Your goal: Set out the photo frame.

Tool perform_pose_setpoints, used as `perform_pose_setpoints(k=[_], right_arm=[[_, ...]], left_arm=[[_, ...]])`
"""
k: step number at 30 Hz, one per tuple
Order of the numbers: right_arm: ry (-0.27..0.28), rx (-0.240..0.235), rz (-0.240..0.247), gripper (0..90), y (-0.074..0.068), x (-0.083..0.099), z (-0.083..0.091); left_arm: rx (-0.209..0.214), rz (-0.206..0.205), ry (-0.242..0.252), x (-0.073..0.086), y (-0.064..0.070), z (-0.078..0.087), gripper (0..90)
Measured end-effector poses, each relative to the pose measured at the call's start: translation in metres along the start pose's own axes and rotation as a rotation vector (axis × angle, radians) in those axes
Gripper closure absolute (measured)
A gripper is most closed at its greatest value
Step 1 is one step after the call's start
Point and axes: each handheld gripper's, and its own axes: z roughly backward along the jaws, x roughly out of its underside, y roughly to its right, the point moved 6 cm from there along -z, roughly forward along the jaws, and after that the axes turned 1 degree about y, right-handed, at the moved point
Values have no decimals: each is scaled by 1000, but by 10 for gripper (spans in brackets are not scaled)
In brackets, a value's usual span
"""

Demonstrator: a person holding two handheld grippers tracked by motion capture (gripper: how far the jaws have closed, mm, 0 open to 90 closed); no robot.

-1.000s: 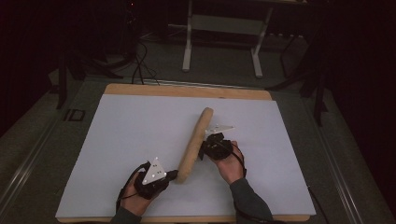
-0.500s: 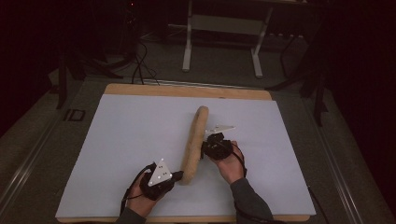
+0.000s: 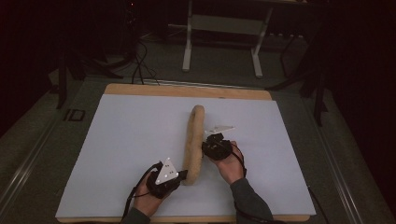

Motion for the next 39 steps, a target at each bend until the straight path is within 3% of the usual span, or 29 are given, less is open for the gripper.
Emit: perform_pose_setpoints(k=[27, 31, 39], right_arm=[[-14, -72, 33, 898, -7, -2, 2], [-18, -71, 30, 843, -5, -1, 10], [-4, -71, 11, 683, 0, -4, 33]], left_arm=[[12, -15, 9, -6, 7, -15, 900], [8, -21, 5, -6, 5, -13, 898], [2, -3, 17, -8, -2, -5, 782]])
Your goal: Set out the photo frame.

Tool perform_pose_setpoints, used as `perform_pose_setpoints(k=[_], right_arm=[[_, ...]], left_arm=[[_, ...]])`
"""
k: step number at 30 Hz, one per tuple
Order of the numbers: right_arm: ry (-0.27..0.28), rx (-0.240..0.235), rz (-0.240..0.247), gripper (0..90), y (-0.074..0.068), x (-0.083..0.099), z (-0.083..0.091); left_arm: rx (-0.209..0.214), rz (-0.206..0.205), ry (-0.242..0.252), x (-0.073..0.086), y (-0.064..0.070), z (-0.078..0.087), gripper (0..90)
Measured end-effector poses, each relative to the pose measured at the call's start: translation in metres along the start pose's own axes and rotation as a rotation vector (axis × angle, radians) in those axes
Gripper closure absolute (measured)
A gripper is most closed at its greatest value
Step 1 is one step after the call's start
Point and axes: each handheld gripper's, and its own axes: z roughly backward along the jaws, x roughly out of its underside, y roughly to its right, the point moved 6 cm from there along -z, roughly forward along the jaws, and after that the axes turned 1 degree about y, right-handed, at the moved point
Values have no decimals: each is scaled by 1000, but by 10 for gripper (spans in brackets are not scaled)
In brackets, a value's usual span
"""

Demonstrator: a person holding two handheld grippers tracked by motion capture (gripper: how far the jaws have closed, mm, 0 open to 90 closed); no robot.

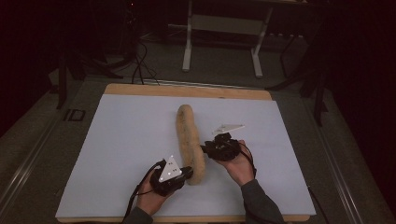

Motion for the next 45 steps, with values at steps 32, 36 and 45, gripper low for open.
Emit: perform_pose_setpoints(k=[32, 36, 45], right_arm=[[33, -77, -80, 228, -28, -9, 18], [-4, -69, -55, 193, -35, 0, 10], [-61, -39, -7, 187, -48, 16, -7]], left_arm=[[-184, 269, -5, 15, -69, 36, 618], [-187, 261, -14, 16, -69, 35, 617], [-195, 269, -8, 17, -72, 37, 616]])
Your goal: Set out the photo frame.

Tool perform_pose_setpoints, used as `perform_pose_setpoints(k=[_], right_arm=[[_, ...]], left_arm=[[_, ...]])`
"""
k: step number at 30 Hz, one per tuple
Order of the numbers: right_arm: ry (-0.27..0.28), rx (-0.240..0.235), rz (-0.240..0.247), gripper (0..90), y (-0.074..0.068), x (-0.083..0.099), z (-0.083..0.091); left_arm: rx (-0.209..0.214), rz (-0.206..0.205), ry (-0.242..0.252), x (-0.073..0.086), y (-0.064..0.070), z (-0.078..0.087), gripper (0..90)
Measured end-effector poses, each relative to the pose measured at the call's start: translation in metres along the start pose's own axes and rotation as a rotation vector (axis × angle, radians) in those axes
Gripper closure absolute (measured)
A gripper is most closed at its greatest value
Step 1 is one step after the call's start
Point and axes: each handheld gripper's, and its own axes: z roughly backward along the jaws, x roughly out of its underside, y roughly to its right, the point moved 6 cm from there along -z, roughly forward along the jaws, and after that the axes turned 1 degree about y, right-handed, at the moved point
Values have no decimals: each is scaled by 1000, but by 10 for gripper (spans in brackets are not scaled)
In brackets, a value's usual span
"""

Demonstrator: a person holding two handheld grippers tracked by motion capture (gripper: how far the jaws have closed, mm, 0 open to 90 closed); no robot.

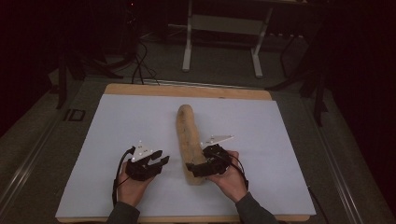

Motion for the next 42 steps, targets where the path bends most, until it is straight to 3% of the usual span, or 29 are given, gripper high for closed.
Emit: perform_pose_setpoints(k=[6, 9, 27, 32, 42], right_arm=[[-23, 20, 24, 304, -3, 9, -7], [-18, -1, 40, 392, -6, 9, -7], [-36, 38, 73, 544, 6, 14, 6], [-40, 24, 74, 561, 10, 15, 8], [-68, 6, 121, 577, 18, 14, 11]], left_arm=[[-4, 1, -2, 0, -1, 0, 616], [-6, 1, -4, 1, -1, 0, 615], [-21, 2, -1, -1, -9, 1, 619], [-31, -1, 1, -2, -12, 3, 618], [-52, 3, 6, -3, -20, 3, 608]])
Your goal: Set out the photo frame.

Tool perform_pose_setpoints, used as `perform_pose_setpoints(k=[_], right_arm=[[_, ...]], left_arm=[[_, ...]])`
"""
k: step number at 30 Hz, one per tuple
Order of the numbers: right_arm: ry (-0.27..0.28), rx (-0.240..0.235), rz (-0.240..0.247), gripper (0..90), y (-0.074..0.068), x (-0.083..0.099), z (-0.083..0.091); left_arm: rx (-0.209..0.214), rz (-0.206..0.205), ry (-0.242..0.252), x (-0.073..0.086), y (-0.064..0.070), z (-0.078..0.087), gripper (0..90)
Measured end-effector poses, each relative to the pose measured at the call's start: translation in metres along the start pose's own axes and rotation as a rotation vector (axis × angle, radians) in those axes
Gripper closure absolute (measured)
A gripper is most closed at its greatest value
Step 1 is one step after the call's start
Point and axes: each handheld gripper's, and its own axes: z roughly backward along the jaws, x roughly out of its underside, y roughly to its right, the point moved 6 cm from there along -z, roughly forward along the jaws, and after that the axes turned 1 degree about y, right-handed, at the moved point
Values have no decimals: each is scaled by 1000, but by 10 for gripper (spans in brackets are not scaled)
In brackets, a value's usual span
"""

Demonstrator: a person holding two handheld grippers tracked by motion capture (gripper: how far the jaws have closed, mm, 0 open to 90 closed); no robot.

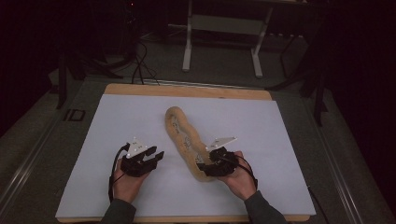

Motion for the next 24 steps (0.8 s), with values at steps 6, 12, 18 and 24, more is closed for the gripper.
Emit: perform_pose_setpoints(k=[6, 12, 18, 24], right_arm=[[-11, -1, 24, 587, 5, 1, 2], [-38, 19, 71, 596, 10, 3, 6], [-55, 42, 98, 599, 16, 5, 10], [-60, 63, 103, 584, 24, 7, 15]], left_arm=[[-16, -3, 1, -1, -4, 2, 603], [-21, 0, 2, -2, -6, 2, 603], [-24, 2, -2, -1, -8, 1, 601], [-24, 9, -5, -1, -9, 0, 594]])
